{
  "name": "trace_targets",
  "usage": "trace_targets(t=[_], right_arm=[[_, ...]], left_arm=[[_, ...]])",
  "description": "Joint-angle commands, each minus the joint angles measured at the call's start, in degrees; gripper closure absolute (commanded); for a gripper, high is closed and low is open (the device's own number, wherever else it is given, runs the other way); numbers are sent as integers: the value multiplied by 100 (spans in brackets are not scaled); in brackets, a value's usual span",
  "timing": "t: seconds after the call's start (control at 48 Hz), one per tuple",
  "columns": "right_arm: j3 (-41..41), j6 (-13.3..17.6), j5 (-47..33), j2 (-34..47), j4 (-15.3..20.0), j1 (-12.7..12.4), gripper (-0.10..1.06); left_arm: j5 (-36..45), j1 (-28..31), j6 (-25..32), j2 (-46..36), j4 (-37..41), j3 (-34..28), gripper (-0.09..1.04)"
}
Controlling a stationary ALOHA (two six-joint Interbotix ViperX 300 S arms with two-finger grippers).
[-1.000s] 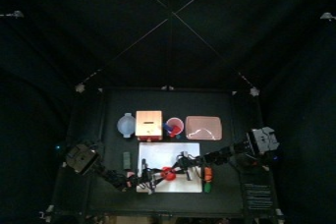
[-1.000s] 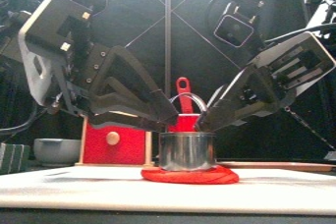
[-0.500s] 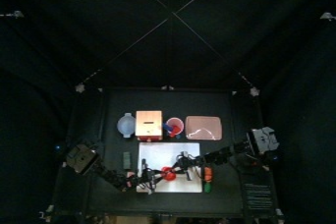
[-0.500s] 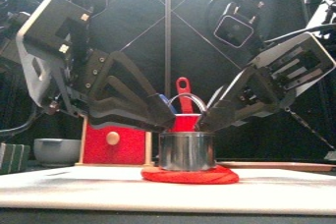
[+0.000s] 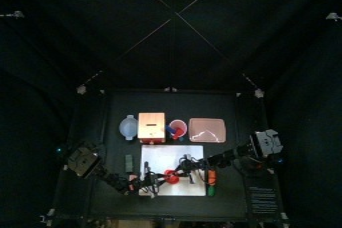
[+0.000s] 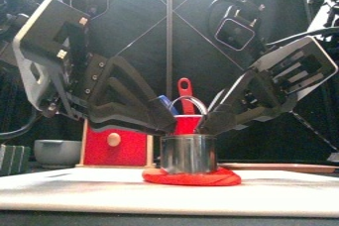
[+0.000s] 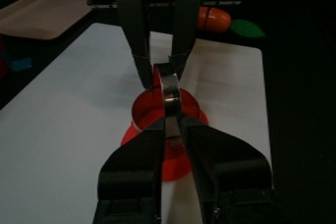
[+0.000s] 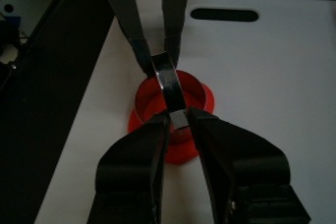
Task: Get the cutter from the drawer then cut the dough then place the extra dough in the bowl
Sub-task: Cut the dough
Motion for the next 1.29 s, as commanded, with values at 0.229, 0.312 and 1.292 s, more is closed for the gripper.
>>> trace_targets(t=[0.229, 0.312, 1.292], right_arm=[[-62, 18, -9, -18, 35, 0, 32], [-62, 18, -9, 9, 44, -9, 32], [-35, 26, 308, 97, 105, 26, 32]], left_arm=[[79, 18, 0, -44, -70, -79, 38], [79, 18, 0, -44, -97, -79, 38], [255, 114, -18, 105, -149, -88, 38]])
